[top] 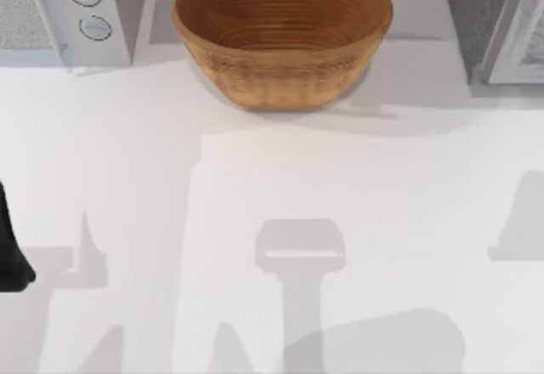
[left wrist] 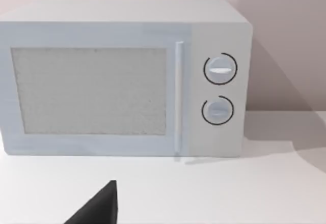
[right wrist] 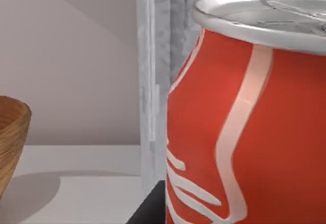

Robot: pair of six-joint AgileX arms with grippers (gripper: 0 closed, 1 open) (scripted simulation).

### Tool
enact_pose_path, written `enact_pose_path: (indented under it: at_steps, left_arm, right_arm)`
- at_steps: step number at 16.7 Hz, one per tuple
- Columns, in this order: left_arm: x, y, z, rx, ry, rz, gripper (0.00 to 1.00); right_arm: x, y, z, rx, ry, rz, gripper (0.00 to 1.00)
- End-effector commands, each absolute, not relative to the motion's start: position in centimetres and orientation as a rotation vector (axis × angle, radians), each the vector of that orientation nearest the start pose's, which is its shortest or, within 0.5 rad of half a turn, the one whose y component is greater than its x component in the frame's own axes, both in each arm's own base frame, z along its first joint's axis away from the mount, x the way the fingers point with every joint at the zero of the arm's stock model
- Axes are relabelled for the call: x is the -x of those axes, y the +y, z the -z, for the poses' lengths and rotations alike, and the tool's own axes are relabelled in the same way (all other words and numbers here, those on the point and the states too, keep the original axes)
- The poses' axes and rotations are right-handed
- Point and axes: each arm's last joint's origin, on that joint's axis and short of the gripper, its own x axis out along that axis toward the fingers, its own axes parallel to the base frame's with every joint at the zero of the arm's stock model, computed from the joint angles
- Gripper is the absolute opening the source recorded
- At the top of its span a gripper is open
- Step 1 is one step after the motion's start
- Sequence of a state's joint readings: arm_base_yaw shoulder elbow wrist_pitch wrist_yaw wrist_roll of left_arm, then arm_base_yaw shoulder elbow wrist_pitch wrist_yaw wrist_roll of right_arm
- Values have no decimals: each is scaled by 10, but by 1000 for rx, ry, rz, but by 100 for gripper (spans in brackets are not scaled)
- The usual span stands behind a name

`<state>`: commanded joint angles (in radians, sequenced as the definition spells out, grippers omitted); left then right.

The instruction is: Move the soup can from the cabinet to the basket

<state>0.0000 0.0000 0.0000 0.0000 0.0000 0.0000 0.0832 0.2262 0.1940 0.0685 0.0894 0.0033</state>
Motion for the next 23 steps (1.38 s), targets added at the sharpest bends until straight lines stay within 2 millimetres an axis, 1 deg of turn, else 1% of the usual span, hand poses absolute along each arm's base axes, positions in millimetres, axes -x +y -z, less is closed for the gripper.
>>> enact_pose_path:
  at_steps: [2, 4, 5, 7, 8, 10, 11, 13, 15, 16, 18, 20, 22, 23]
  left_arm:
    - [-106, -1, -160, 0, 0, 0, 100]
    - [-106, -1, -160, 0, 0, 0, 100]
    - [-106, -1, -160, 0, 0, 0, 100]
    - [-106, -1, -160, 0, 0, 0, 100]
    - [-106, -1, -160, 0, 0, 0, 100]
    - [-106, -1, -160, 0, 0, 0, 100]
    - [-106, -1, -160, 0, 0, 0, 100]
    - [-106, -1, -160, 0, 0, 0, 100]
    - [-106, -1, -160, 0, 0, 0, 100]
    - [-106, -1, -160, 0, 0, 0, 100]
    - [-106, -1, -160, 0, 0, 0, 100]
    - [-106, -1, -160, 0, 0, 0, 100]
    - [-106, -1, -160, 0, 0, 0, 100]
    - [-106, -1, -160, 0, 0, 0, 100]
  right_arm:
    - [-127, 12, -248, -4, -47, 7, 0]
    - [-151, 23, -280, -5, -45, 7, 0]
    - [-167, 31, -295, -5, -41, 6, 0]
    - [-205, 53, -319, -3, -30, 5, 0]
    - [-226, 67, -327, -2, -24, 4, 0]
    - [-270, 101, -334, 2, -11, 2, 0]
    - [-291, 121, -333, 4, -6, 1, 0]
    - [-329, 162, -324, 6, 1, -1, 0]
    - [-359, 204, -307, 7, 5, -2, 0]
    - [-371, 224, -297, 7, 6, -2, 0]
    - [-389, 260, -274, 7, 6, -3, 0]
    - [-399, 289, -254, 5, 6, -3, 0]
    - [-404, 308, -239, 2, 3, -3, 0]
    - [-405, 314, -235, 1, 2, -3, 0]
